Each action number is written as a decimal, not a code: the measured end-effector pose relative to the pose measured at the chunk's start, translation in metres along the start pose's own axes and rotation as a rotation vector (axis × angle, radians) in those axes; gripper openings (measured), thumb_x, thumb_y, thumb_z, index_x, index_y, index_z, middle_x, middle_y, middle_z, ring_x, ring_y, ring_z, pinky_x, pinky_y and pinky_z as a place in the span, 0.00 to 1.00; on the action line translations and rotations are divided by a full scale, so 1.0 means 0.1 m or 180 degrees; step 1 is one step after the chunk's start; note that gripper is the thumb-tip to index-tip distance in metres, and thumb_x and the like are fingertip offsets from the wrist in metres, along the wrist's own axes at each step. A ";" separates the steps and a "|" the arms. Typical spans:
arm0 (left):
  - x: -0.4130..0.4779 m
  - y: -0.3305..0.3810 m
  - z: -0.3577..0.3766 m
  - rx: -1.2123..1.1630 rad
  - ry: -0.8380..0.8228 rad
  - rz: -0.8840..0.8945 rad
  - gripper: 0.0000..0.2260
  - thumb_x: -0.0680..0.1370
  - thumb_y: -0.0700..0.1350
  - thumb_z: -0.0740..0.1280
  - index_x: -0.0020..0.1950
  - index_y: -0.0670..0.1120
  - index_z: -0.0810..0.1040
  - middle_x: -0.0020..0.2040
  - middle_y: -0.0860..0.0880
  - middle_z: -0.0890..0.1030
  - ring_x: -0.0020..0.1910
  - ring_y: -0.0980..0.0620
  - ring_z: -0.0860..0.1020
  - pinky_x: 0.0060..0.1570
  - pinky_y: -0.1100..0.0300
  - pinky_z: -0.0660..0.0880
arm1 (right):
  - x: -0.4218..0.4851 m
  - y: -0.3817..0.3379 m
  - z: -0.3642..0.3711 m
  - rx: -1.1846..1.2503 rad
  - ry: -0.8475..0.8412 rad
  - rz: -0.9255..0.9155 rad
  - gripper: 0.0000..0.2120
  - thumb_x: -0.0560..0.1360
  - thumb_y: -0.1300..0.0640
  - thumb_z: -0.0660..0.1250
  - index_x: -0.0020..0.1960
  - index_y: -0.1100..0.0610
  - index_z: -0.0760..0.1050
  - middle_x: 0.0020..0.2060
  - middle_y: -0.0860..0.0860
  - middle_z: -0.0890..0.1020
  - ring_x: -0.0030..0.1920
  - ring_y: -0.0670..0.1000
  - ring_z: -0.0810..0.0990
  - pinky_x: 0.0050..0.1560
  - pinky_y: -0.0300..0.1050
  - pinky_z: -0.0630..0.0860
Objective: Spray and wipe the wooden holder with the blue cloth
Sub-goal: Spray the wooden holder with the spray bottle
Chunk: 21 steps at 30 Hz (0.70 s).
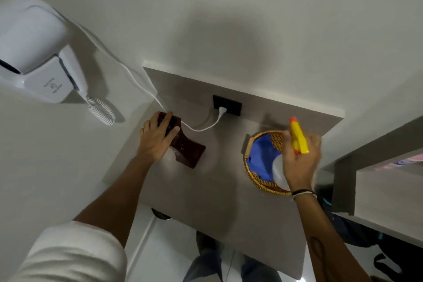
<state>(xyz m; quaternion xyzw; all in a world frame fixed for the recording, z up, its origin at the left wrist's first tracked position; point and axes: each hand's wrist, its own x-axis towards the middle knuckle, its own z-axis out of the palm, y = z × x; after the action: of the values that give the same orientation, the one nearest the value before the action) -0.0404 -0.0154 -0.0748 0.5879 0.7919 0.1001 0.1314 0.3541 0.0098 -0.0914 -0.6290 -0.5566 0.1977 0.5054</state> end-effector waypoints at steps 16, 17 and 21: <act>0.11 -0.17 -0.17 -0.0781 -0.0409 -0.0100 0.30 0.80 0.65 0.55 0.81 0.57 0.65 0.80 0.47 0.65 0.76 0.40 0.63 0.78 0.40 0.57 | -0.53 -0.80 1.26 0.0052 -0.3052 -0.0689 0.12 0.81 0.49 0.69 0.47 0.57 0.80 0.36 0.48 0.78 0.39 0.56 0.80 0.44 0.60 0.78; 0.11 -0.17 -0.18 -0.0765 -0.0437 -0.0108 0.30 0.80 0.65 0.54 0.82 0.58 0.64 0.81 0.47 0.64 0.77 0.40 0.62 0.78 0.39 0.57 | -0.53 -0.81 1.27 0.0009 -0.3031 -0.0653 0.13 0.81 0.50 0.69 0.43 0.57 0.77 0.35 0.49 0.77 0.38 0.56 0.79 0.44 0.60 0.78; 0.08 -0.19 -0.20 -0.0706 -0.0517 -0.0058 0.27 0.82 0.65 0.54 0.82 0.63 0.61 0.85 0.49 0.56 0.81 0.40 0.56 0.80 0.39 0.53 | -0.50 -0.77 1.29 -0.0073 -0.2978 -0.0512 0.14 0.81 0.50 0.69 0.41 0.56 0.73 0.35 0.50 0.77 0.38 0.56 0.78 0.43 0.58 0.77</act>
<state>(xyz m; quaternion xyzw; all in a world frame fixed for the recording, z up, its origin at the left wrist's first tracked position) -0.0669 -0.0130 -0.0625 0.5687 0.7680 0.1380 0.2602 0.1962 0.0083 -0.0941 -0.4329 -0.7736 0.4138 0.2072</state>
